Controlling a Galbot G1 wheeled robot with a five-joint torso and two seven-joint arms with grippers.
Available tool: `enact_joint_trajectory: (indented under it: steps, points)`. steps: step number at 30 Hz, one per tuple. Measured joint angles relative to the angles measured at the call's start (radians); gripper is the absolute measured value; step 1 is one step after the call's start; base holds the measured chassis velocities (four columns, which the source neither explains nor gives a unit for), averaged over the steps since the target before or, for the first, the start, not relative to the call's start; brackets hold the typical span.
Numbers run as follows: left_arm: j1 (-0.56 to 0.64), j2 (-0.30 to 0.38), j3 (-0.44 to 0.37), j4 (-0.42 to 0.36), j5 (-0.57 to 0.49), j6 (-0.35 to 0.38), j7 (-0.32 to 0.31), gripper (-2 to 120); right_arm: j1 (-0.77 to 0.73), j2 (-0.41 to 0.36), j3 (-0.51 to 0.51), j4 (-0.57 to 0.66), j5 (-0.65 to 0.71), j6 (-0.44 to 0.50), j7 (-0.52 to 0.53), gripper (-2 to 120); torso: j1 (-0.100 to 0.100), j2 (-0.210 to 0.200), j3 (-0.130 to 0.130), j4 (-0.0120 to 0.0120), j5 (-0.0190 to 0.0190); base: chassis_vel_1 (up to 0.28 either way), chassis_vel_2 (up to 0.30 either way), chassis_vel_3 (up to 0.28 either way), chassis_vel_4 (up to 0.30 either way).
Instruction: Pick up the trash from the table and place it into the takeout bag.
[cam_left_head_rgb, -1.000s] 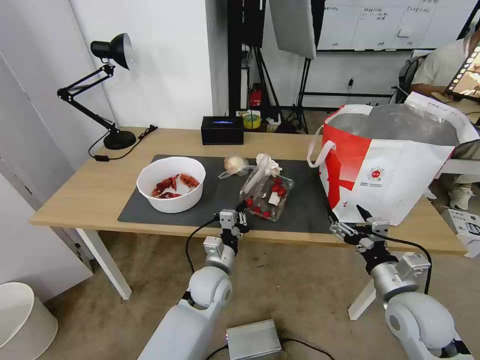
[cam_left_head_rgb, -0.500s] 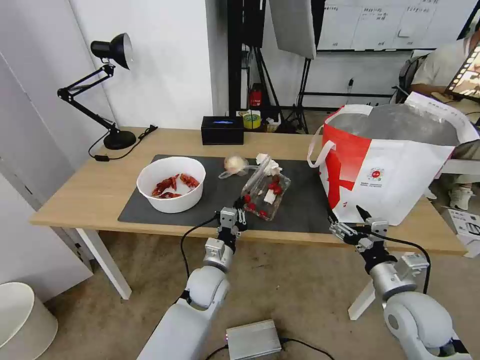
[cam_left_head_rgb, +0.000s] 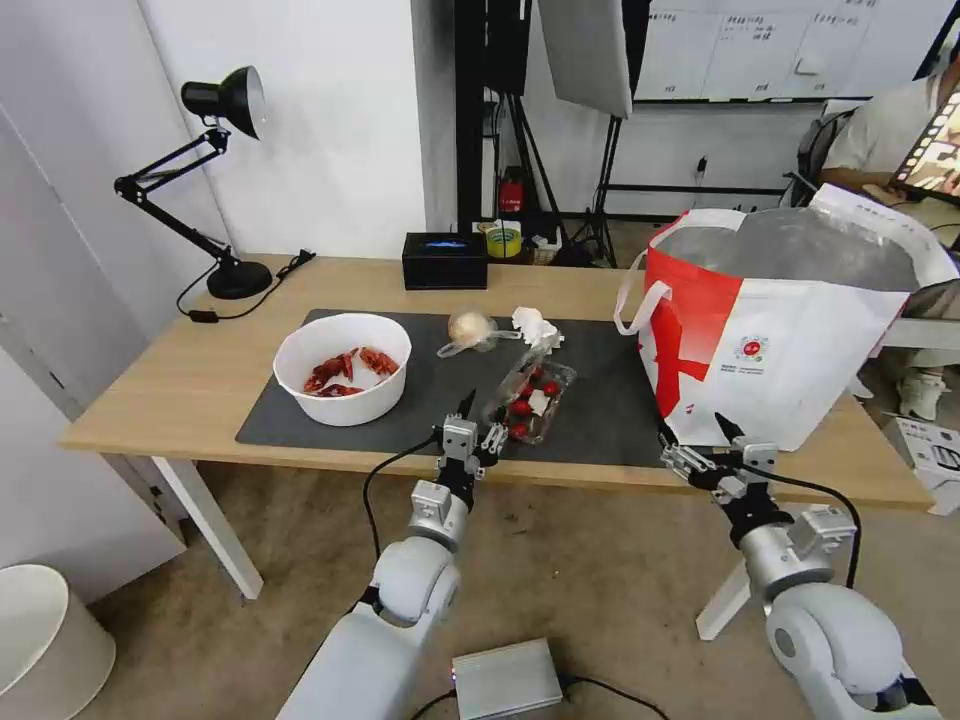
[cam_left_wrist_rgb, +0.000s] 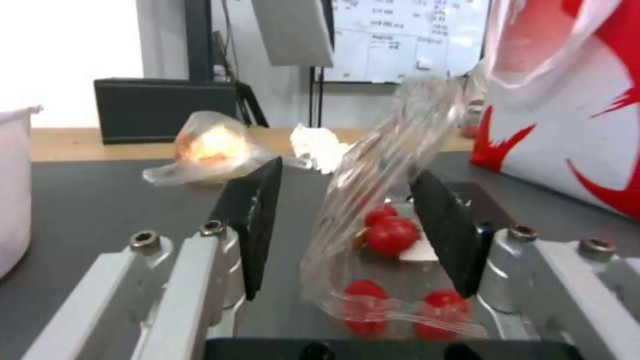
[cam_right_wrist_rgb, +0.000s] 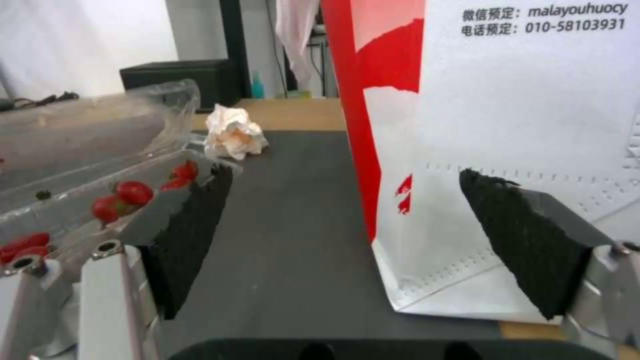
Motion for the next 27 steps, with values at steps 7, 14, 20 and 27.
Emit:
enact_joint_trajectory:
  steps: [7,14,20,27]
  points:
    - [0.043,0.044,-0.006,-0.05,0.001,-0.027,0.084,72,-0.001,0.0,0.001,0.003,0.0,-0.003,0.006,88,0.0,0.0,0.0,0.0,0.0,0.0,0.0,0.0,0.0]
    - [0.062,0.062,-0.005,-0.063,-0.041,-0.09,0.199,81,-0.002,0.001,0.001,0.007,-0.001,-0.005,0.009,87,0.0,0.0,0.0,0.0001,0.0001,0.0,0.0,0.0,0.0]
    - [0.071,0.081,-0.006,-0.089,-0.161,-0.114,0.258,86,-0.002,-0.001,-0.006,0.012,0.014,-0.007,0.009,87,0.0,0.0,0.0,0.0,0.0001,0.0,0.0,0.0,0.0]
    - [-0.009,0.089,0.013,-0.047,-0.237,-0.06,0.175,86,0.05,-0.006,-0.048,0.011,0.155,-0.042,0.023,86,0.0,0.0,0.0,0.0002,0.0001,0.0,0.0,0.0,0.0]
